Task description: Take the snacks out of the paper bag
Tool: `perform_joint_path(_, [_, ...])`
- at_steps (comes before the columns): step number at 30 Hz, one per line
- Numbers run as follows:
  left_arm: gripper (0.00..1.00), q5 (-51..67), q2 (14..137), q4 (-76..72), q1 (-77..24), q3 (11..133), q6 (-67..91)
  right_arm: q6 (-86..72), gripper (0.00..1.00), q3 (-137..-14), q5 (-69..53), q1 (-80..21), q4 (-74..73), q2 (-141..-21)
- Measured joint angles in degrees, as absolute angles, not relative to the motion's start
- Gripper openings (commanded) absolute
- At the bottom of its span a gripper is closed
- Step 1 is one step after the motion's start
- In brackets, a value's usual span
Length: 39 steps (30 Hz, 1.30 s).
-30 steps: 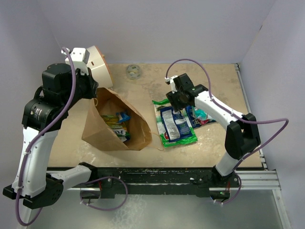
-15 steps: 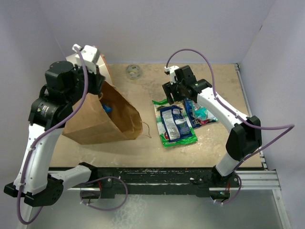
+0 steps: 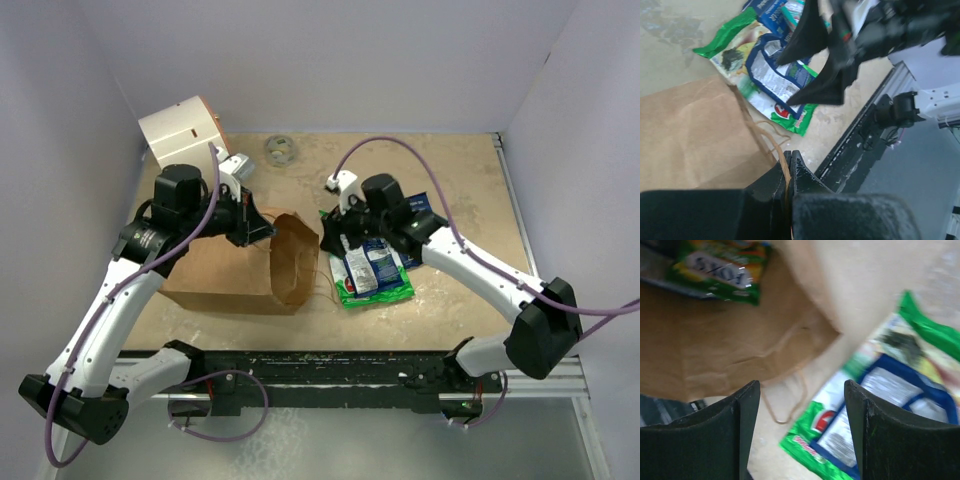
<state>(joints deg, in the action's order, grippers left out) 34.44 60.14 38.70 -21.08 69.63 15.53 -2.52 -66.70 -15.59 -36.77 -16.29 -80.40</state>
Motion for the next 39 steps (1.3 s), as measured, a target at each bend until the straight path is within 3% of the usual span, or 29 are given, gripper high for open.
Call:
perform_joint_path(5, [0.0, 36.91, 57.89, 40.29, -21.08, 69.67, 17.41, -11.49, 0.7, -59.31, -16.6, -43.11, -5.1, -81.28])
perform_joint_path(10, [0.0, 36.62, 57.1, 47.11, -21.08, 69.89, 19.51, -25.26, 0.68, -52.77, -10.26, -44.34, 4.73, -81.38])
perform_joint_path(19, [0.0, 31.55, 50.52, 56.49, -21.08, 69.78, 25.12, -33.56, 0.7, -50.96, 0.91, -54.83, 6.26, -79.7])
perform_joint_path(24, [0.0, 20.67, 48.97, 63.96, -21.08, 71.55, 28.32, -23.88, 0.71, -51.07, 1.3, -60.29, 3.77, -75.11])
perform_joint_path(33, [0.0, 9.91, 49.25, 65.3, -21.08, 72.75, 32.27, 15.53, 0.67, -43.7, -12.93, -67.35, 11.35, -65.6])
perform_joint_path(39, [0.0, 3.31, 51.0, 65.52, -21.08, 75.46, 33.76, 31.97, 0.62, -44.23, -16.91, -68.64, 19.66, -76.55])
